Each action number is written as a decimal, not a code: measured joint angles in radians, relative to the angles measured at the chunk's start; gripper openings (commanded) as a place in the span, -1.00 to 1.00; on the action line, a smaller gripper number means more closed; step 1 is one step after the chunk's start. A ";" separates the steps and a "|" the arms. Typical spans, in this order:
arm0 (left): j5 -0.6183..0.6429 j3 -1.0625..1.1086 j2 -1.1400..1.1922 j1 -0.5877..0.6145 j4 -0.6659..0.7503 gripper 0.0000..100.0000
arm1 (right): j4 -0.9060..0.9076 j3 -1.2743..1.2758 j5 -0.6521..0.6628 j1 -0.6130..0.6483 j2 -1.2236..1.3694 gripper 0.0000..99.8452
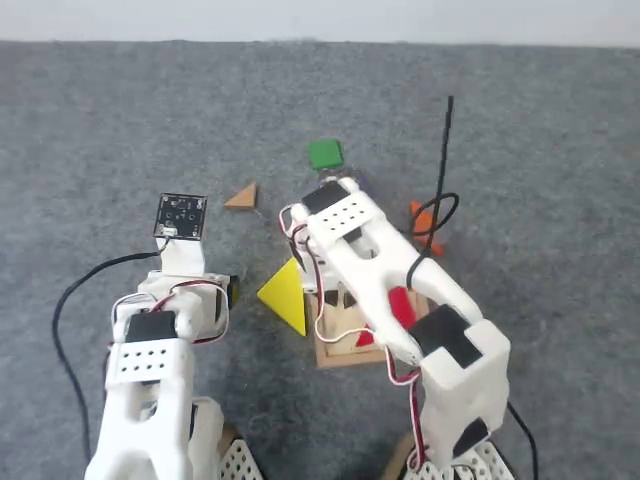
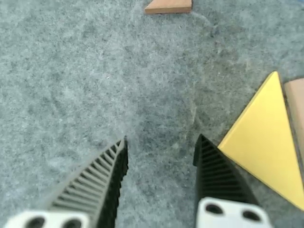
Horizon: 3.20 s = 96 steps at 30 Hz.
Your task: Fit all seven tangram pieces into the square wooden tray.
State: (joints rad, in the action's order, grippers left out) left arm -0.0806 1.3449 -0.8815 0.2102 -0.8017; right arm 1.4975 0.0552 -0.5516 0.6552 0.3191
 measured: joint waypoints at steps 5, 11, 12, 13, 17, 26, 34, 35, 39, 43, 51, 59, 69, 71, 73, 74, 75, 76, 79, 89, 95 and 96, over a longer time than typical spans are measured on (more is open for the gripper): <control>0.000 0.000 0.000 0.000 0.000 -0.55 | 0.005 0.000 0.107 -0.034 -0.044 -0.97; 0.000 0.000 0.000 0.000 0.000 -0.55 | 0.081 0.000 0.133 -0.091 -0.087 -0.89; 0.000 0.000 0.000 0.000 0.000 -0.55 | 0.100 0.000 0.133 -0.100 -0.095 -0.83; 0.000 0.000 0.000 0.000 0.000 -0.55 | 0.121 0.000 0.133 -0.110 -0.100 -0.77; 0.000 0.000 0.000 0.000 0.000 -0.55 | 0.150 0.028 0.135 -0.146 -0.101 -0.56; 0.000 0.000 0.000 0.000 0.000 -0.55 | -0.035 0.146 0.135 -0.141 0.014 -0.16; 0.000 0.000 0.000 0.000 0.000 -0.55 | -0.069 0.144 0.126 -0.103 0.061 -0.27; 0.000 0.000 0.000 0.000 0.000 -0.55 | -0.069 0.143 0.126 -0.094 0.061 -0.32; 0.000 0.000 0.000 0.000 0.000 -0.55 | -0.069 0.127 0.126 -0.066 0.072 -0.54; 0.000 0.000 0.000 0.000 0.000 -0.55 | -0.069 0.124 0.126 -0.066 0.072 -0.72; 0.000 0.000 0.000 0.000 0.000 -0.55 | -0.092 0.123 0.123 -0.068 0.060 -0.90; 0.000 0.000 0.000 0.000 0.000 -0.55 | -0.146 0.080 0.167 -0.066 0.071 -0.91; -0.018 0.000 0.000 0.000 0.000 -0.55 | -0.216 0.035 0.318 -0.066 0.074 -0.98; -0.018 0.000 0.000 0.000 0.000 -0.55 | -0.218 0.034 0.321 -0.066 0.080 -0.98; -0.018 0.000 0.000 0.000 0.000 -0.55 | -0.218 0.032 0.324 -0.066 0.080 -0.98; -0.018 0.000 0.000 0.000 0.000 -0.55 | -0.218 0.032 0.325 -0.066 0.080 -0.98; -0.018 0.000 0.000 0.000 0.000 -0.55 | -0.218 0.032 0.325 -0.066 0.080 -0.98; -0.018 0.000 0.000 0.000 0.000 -0.55 | -0.218 0.032 0.325 -0.066 0.080 -0.99; -0.018 0.000 0.000 0.000 0.000 -0.55 | -0.212 0.023 0.328 -0.066 0.081 -0.99; -0.018 0.000 0.000 0.000 0.000 -0.55 | -0.129 0.005 0.419 -0.063 0.017 -0.99; -0.018 0.000 0.000 0.000 0.000 -0.55 | -0.164 0.146 0.420 -0.052 -0.190 -0.99; -0.018 0.000 0.000 0.000 0.000 -0.55 | -0.178 0.183 0.420 -0.052 -0.230 -0.99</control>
State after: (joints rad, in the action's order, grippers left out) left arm -0.0990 1.3449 -0.8815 0.2102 -0.8017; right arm 1.3195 0.2378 -0.1312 0.6030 0.0890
